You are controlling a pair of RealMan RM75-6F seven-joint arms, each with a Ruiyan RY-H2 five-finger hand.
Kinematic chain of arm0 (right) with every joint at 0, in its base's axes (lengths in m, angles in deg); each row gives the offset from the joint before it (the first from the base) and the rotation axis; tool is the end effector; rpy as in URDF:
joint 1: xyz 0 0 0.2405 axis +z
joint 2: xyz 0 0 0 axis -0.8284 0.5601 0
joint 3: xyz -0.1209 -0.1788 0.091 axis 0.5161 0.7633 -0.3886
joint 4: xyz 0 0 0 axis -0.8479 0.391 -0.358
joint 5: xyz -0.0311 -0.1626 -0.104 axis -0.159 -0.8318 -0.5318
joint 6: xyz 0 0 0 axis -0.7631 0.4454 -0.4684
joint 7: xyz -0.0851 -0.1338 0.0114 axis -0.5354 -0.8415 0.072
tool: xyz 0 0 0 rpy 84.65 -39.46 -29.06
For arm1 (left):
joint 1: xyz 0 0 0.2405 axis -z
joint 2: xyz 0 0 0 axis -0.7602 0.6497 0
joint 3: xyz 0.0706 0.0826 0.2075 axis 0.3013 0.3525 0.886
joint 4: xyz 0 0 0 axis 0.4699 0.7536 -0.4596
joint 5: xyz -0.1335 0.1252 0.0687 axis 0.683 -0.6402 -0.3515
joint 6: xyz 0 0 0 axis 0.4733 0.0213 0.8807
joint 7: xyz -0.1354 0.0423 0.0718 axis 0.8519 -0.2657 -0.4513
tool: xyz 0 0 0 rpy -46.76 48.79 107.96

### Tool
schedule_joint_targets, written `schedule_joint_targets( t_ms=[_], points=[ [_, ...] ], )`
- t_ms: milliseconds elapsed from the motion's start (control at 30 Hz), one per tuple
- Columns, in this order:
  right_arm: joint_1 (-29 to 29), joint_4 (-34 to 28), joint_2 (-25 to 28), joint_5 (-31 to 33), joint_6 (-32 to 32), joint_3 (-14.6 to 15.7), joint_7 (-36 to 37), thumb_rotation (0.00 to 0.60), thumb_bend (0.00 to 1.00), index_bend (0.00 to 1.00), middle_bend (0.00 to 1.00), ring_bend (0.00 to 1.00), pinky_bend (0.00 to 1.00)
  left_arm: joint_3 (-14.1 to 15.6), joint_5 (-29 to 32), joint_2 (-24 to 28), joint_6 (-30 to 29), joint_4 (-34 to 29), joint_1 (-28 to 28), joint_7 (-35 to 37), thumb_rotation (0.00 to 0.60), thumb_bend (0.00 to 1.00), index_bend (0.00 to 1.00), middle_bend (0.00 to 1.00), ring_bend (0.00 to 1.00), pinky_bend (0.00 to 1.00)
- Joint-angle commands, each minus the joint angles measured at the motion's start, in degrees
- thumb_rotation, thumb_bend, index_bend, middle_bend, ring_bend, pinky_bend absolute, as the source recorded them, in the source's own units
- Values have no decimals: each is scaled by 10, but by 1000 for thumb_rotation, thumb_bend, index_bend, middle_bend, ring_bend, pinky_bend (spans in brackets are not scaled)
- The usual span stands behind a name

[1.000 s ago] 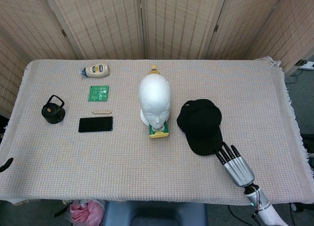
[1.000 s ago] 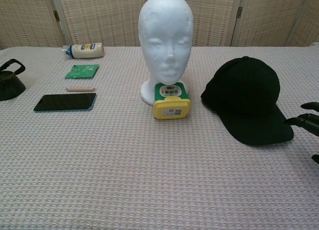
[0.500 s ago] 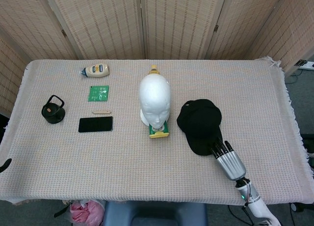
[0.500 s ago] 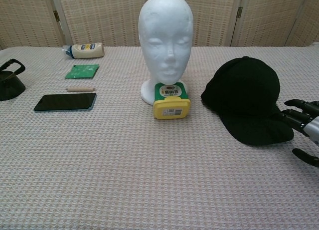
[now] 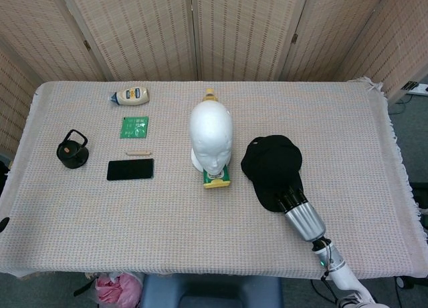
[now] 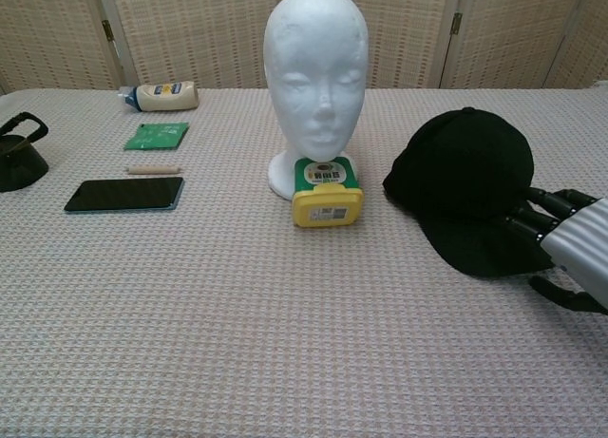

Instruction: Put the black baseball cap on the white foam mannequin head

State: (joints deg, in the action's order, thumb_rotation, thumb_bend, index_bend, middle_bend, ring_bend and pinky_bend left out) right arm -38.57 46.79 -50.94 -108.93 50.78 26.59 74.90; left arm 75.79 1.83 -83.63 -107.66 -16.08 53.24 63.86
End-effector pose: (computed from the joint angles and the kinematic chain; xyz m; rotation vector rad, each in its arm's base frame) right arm -0.2666 -0.2420 -0.0231 1.8050 -0.1653 0.8381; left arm -0.3256 0.1999 0.2360 -1.1961 -0.9361 -0.9137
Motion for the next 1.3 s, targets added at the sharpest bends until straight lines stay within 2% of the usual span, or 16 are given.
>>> schedule_joint_targets(
  t_ms=[33,333,600,767,1000,1167,1300],
  points=[
    [4,5,-5,2,-7,3,-8,600,237,234,304,169,332,0,-1,2,0,3,-1,5,600,246,109,0,14,183],
    [28,18,-21,16,-35,-3,-19,600,251,234,317,169,332,1,3,5,3,19,-6,25,600,246,110,0,15,183],
    [45,28,-31,25,-34,-6,-22,600,269,261,347,197,347,1,0,4,4,28,-6,33,600,246,110,0,15,183],
    [57,44,-37,31,-27,-10,-28,600,318,389,442,297,444,0,2,2,-1,30,-9,32,600,246,111,0,14,183],
    [77,56,-50,52,-57,-25,-29,600,364,590,593,466,648,-2,5,-1,-15,35,-17,28,600,246,110,0,15,183],
    [88,59,-57,69,-65,-39,-18,600,424,679,656,531,733,-4,4,-4,-27,40,-24,32,600,246,111,0,15,183],
    [96,56,-57,90,-42,-60,11,600,497,735,699,580,797,-5,4,-7,-36,44,-28,31,600,246,111,0,14,183]
  ],
)
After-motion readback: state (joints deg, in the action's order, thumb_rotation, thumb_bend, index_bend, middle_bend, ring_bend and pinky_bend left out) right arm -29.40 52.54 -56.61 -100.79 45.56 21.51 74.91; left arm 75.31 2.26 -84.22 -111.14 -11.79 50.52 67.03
